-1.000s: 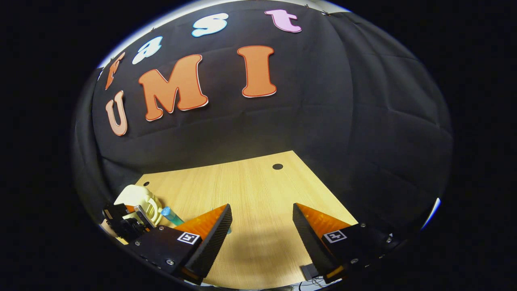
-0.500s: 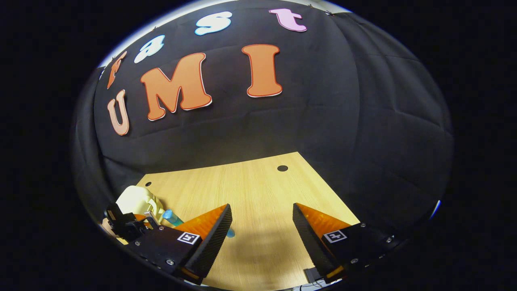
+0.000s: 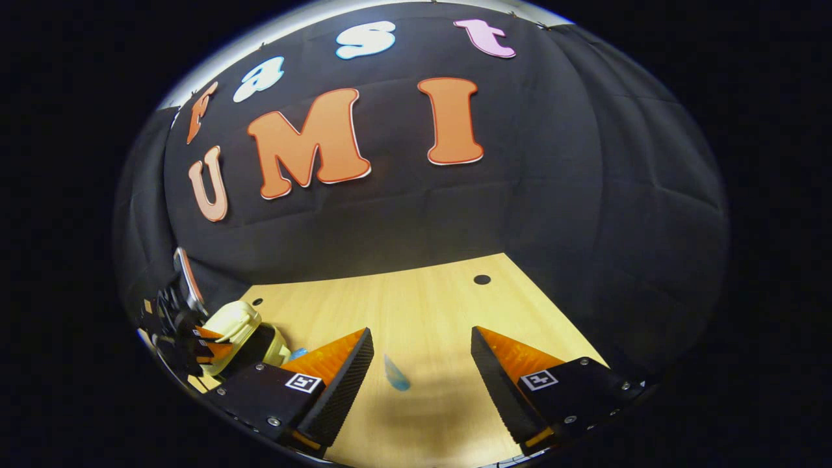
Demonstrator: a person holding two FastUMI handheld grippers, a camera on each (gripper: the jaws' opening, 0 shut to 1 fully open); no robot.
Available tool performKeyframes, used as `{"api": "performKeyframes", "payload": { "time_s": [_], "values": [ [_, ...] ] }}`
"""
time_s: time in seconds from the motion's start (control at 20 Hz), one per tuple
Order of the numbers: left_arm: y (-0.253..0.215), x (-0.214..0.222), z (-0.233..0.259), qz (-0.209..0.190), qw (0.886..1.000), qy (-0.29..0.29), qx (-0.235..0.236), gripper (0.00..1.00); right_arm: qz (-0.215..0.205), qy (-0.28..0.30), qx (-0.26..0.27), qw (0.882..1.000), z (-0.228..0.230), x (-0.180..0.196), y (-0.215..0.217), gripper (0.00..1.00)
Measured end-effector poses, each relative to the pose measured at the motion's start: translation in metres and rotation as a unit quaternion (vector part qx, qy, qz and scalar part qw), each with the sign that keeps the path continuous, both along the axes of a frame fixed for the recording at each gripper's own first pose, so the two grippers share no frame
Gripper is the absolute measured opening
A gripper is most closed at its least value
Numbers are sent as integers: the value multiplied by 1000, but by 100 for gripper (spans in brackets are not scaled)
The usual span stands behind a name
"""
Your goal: First open the suitcase, pack the skin care products into it, and then close the suitcase.
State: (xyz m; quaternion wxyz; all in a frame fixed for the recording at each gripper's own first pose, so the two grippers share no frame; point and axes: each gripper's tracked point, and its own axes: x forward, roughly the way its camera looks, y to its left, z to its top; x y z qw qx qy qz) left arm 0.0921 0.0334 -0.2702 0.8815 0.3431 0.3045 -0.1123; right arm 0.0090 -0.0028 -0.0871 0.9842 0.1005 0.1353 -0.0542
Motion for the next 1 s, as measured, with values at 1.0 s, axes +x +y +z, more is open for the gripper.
{"api": "performKeyframes", "payload": {
  "time_s": [1.0],
  "values": [
    [25, 19, -5, 97, 947, -56, -300, 3, 4, -36, 23, 999, 57, -25, 168, 95]
  ]
}}
